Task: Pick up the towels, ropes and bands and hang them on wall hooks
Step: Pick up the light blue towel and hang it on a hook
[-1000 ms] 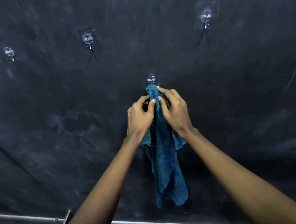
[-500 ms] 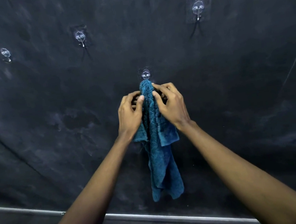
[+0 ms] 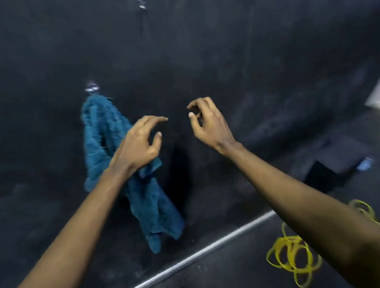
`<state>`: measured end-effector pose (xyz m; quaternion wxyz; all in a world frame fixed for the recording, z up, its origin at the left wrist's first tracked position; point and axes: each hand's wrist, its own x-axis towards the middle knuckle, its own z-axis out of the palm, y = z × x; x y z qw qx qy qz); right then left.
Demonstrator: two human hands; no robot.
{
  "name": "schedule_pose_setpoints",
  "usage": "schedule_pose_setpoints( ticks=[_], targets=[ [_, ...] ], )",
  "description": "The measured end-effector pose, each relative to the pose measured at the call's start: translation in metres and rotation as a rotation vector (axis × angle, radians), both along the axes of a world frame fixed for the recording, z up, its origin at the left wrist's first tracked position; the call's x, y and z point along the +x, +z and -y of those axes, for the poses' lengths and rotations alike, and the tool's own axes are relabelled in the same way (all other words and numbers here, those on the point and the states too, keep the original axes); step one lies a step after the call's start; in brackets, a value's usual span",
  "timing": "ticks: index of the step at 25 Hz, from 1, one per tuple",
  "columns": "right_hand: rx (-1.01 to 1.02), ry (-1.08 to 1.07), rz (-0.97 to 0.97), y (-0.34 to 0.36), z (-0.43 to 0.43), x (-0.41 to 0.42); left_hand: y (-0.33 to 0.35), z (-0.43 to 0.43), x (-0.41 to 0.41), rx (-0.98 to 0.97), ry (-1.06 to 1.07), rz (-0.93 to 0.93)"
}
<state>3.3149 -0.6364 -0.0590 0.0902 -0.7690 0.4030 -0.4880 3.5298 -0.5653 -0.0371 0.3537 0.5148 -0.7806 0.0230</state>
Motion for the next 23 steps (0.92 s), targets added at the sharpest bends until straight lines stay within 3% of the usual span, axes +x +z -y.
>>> schedule_pose_setpoints(
  ticks=[5, 8, 17, 23],
  targets=[
    [0.227, -0.374, -0.142, -0.033, -0.050, -0.145, -0.030, 0.039, -0.097, 0.404, -0.274, 0.124],
    [0.380, -0.591, -0.224, -0.046, -0.094, -0.244, -0.051, 0.053, -0.164, 0.538, -0.359, 0.244],
    [0.660, -1.032, -0.190, -0.024, -0.239, -0.484, -0.063, 0.057, -0.377, 0.588, -0.567, 0.304],
    [0.755, -1.179, -0.180, -0.013, -0.323, -0.596, -0.055, 0.045, -0.514, 0.554, -0.673, 0.321]
  ],
)
